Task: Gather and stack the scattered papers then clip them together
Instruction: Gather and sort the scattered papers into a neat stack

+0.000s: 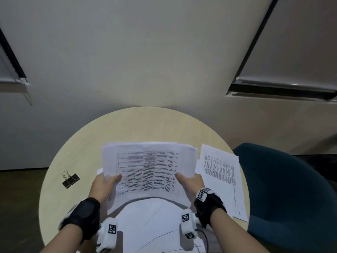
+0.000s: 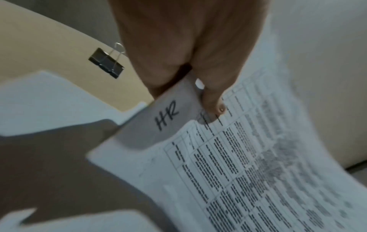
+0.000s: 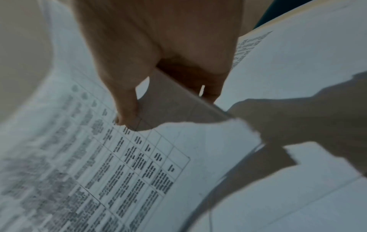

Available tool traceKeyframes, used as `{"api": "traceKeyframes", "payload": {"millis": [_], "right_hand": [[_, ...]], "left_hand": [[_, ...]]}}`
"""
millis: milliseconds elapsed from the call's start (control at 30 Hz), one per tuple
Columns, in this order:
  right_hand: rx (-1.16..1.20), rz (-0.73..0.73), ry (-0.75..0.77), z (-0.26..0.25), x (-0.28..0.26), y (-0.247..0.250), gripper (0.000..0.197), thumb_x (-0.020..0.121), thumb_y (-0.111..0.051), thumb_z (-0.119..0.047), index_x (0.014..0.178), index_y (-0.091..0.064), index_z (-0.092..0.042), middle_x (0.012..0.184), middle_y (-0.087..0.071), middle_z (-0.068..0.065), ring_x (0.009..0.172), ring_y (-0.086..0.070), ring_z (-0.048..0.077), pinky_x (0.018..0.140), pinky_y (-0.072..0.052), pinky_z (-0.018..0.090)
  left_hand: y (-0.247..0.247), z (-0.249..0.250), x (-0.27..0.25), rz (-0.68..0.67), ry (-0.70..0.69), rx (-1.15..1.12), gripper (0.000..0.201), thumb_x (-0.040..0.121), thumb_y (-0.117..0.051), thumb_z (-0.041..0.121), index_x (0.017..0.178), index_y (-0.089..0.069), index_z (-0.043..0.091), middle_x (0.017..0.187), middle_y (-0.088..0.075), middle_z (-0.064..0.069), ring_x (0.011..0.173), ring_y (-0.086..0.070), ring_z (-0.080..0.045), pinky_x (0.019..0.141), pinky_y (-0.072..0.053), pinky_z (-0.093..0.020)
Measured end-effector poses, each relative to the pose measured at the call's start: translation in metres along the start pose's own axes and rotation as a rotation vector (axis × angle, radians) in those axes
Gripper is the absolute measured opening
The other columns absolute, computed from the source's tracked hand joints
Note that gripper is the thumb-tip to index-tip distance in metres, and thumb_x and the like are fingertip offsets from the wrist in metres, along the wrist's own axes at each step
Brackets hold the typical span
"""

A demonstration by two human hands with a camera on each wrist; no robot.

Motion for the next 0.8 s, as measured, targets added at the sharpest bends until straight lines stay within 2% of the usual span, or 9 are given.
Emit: {"api": "traceKeyframes", "payload": {"millis": [167,233,300,367,433,500,600,667,800], "right_hand": [[0.251,-0.035,-0.02,-0.015,0.002,0.009,0.027,0.077,-0.079,-0.029,0.095,-0.069,-0.012,0.081,-0.072,-0.001,0.075,-0.068,0.013,0.068,-0.053,0.026],[0.355,-0.064,-0.034,-0.018,0.001,0.01,0.049,0.057,-0.088,-0.043,0.084,-0.067,-0.008,0.068,-0.067,0.002,0.06,-0.063,0.014,0.06,-0.052,0.026],[0.457,-0.158,-0.044,-0.02,0.0,-0.002,0.059,0.039,-0.092,-0.049,0.072,-0.064,-0.008,0.068,-0.068,0.005,0.062,-0.065,0.016,0.073,-0.054,0.035],[0.594,-0.278,-0.065,-0.022,-0.004,-0.024,0.049,0.063,-0.085,-0.036,0.096,-0.068,-0.003,0.095,-0.073,0.015,0.09,-0.07,0.027,0.096,-0.049,0.048],[0.537,-0.251,-0.128,-0.021,-0.007,-0.036,0.055,0.084,-0.07,-0.025,0.129,-0.054,0.002,0.134,-0.055,0.021,0.128,-0.05,0.035,0.11,-0.038,0.049],[0.466,-0.198,-0.158,-0.02,-0.004,-0.039,0.064,0.078,-0.074,-0.035,0.131,-0.055,-0.004,0.143,-0.045,0.016,0.141,-0.033,0.031,0.114,-0.033,0.041],[0.218,-0.133,0.032,-0.045,0.007,-0.018,0.037,0.065,-0.081,-0.049,0.082,-0.067,-0.02,0.077,-0.068,-0.02,0.092,-0.066,0.002,0.092,-0.048,0.029],[0.07,-0.085,0.142,-0.064,0.009,-0.002,0.034,0.074,-0.077,-0.045,0.066,-0.049,-0.027,0.043,-0.053,-0.022,0.048,-0.052,-0.007,0.056,-0.041,0.02],[-0.049,-0.144,0.31,-0.099,-0.004,-0.004,0.022,0.089,-0.067,-0.012,0.069,-0.058,-0.007,0.051,-0.056,-0.007,0.045,-0.05,0.003,0.048,-0.041,0.017]], "left_hand": [[-0.009,0.008,0.006,0.024,0.073,-0.156,0.022,0.091,-0.062,0.013,0.072,-0.052,0.01,0.057,-0.047,0.001,0.046,-0.038,-0.014,0.056,-0.033,-0.025],[-0.013,0.01,0.007,0.019,0.094,-0.262,0.022,0.093,-0.061,0.011,0.083,-0.06,-0.008,0.061,-0.046,-0.002,0.045,-0.036,-0.014,0.051,-0.033,-0.022],[-0.022,0.015,0.004,-0.025,0.1,-0.355,0.025,0.091,-0.063,0.014,0.108,-0.063,-0.005,0.09,-0.066,-0.008,0.073,-0.063,-0.024,0.08,-0.052,-0.033],[-0.035,0.018,-0.002,-0.073,0.118,-0.413,0.02,0.091,-0.063,0.016,0.107,-0.065,0.004,0.11,-0.07,-0.012,0.101,-0.066,-0.03,0.099,-0.047,-0.048],[-0.048,0.023,-0.009,-0.109,0.067,-0.417,0.025,0.091,-0.063,0.016,0.114,-0.061,0.007,0.114,-0.068,-0.009,0.106,-0.064,-0.026,0.102,-0.044,-0.042],[-0.051,0.028,-0.015,-0.12,0.016,-0.342,0.031,0.087,-0.068,0.023,0.115,-0.061,0.011,0.109,-0.069,-0.005,0.1,-0.065,-0.02,0.097,-0.046,-0.036],[-0.029,0.038,-0.014,-0.047,-0.068,-0.241,0.042,0.078,-0.077,0.024,0.115,-0.059,0.018,0.114,-0.068,-0.012,0.101,-0.065,-0.027,0.083,-0.052,-0.032],[-0.003,0.044,-0.004,0.047,-0.085,-0.174,0.081,0.078,-0.078,0.016,0.145,-0.032,0.021,0.14,-0.05,-0.016,0.126,-0.052,-0.027,0.098,-0.044,-0.034],[-0.002,0.081,0.006,-0.048,-0.239,0.042,0.112,0.072,-0.082,0.021,0.153,-0.006,0.03,0.151,-0.037,0.005,0.139,-0.034,-0.019,0.114,-0.028,-0.036]]}}
Point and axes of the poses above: each hand's wrist, its own x-axis towards the middle knuckle, its own y-axis out of the back of the hand, z = x × y, the point moved 8 cm from there along x, towards the middle knuckle
